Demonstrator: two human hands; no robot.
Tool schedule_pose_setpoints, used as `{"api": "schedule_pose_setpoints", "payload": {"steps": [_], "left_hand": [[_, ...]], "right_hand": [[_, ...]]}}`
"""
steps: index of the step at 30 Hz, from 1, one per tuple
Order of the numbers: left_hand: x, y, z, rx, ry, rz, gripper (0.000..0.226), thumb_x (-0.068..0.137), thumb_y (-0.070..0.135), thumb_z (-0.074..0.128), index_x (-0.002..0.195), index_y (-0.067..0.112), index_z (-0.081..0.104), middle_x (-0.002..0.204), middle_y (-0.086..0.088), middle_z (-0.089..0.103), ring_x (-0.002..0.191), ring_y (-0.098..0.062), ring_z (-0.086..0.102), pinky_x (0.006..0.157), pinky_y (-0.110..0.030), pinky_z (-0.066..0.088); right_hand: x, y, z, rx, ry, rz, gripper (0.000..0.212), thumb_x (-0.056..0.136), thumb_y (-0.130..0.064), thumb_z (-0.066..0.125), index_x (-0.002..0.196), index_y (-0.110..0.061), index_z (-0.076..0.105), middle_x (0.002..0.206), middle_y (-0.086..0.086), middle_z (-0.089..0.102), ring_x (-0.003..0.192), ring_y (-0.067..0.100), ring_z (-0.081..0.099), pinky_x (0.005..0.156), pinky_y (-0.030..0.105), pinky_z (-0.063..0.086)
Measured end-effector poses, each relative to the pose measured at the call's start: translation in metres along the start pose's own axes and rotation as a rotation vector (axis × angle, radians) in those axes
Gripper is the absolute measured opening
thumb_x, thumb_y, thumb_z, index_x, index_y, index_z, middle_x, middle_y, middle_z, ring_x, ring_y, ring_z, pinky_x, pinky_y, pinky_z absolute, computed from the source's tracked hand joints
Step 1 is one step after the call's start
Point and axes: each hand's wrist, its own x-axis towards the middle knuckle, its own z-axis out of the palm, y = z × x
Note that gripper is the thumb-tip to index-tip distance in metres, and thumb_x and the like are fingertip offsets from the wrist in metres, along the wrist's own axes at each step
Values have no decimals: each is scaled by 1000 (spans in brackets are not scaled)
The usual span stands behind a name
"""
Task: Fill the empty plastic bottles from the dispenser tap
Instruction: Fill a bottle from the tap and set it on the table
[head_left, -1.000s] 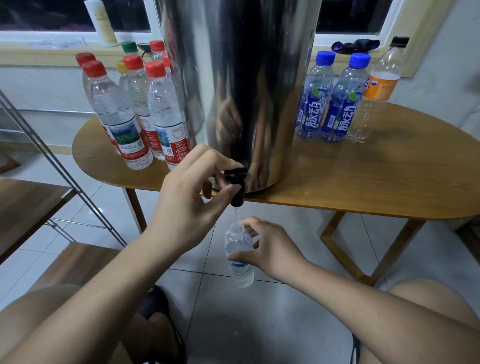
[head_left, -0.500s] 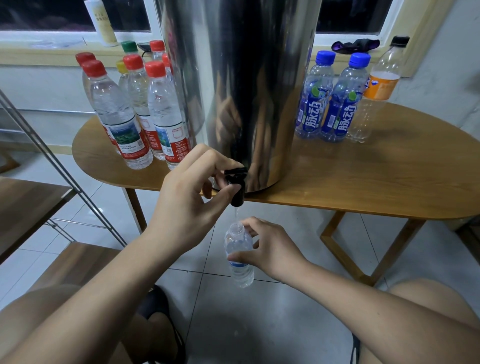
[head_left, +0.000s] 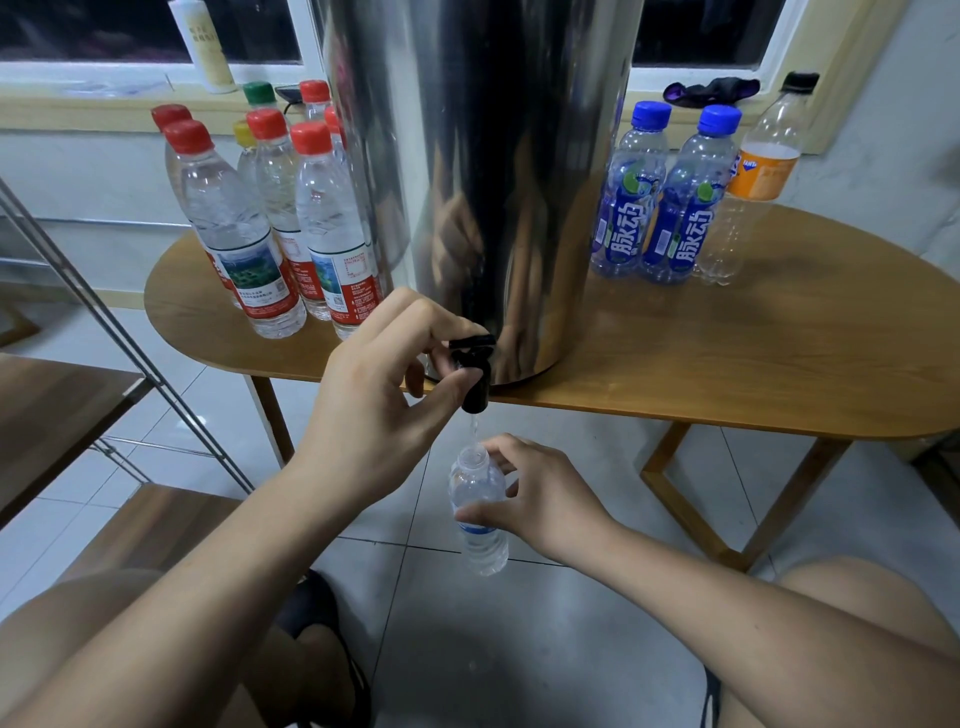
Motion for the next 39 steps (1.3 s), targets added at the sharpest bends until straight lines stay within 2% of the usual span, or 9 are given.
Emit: {"api": "schedule_pose_setpoints", "payload": {"steps": [17, 35, 39], "left_hand": [[0, 1, -1, -2, -6, -4, 26, 93, 1, 84, 110, 14, 70, 102, 3, 61, 85, -14, 64, 68, -25, 50], [0, 1, 0, -11, -5, -3, 25, 93, 0, 83, 110, 13, 71, 101, 2, 61, 85, -13, 65, 67, -27, 51], [0, 0, 0, -3, -1, -5, 25, 92, -1, 84, 110, 11, 71, 101, 2, 61, 85, -11, 64, 66, -28, 51]], "right_hand": [[2, 3, 2, -10, 4, 7, 71, 70, -70, 87, 127, -38, 61, 115, -16, 67, 105, 9, 64, 90, 42, 60], [1, 3, 2, 3, 7, 13, 76, 65, -77, 81, 127, -37, 63, 115, -19, 68, 106, 6, 64, 90, 41, 59], [1, 2, 1, -2, 4, 11, 74, 68, -73, 84, 128, -37, 62, 116, -19, 68, 106, 6, 63, 91, 40, 60]]}}
